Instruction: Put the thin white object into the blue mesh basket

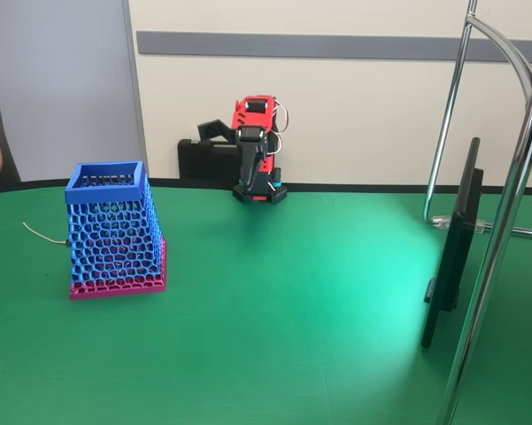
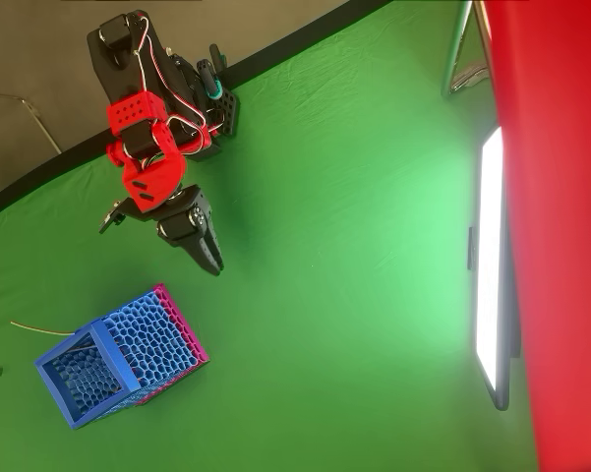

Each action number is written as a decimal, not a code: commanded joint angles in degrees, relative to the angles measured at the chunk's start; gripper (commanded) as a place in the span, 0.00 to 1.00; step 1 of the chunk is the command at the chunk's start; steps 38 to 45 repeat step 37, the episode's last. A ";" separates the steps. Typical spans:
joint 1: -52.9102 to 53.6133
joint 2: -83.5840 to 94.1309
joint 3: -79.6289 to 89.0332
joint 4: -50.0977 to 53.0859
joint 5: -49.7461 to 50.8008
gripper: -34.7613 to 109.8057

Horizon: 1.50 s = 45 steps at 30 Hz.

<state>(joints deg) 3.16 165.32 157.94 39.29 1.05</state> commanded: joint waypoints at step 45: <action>-1.05 25.22 18.72 10.20 -1.05 0.25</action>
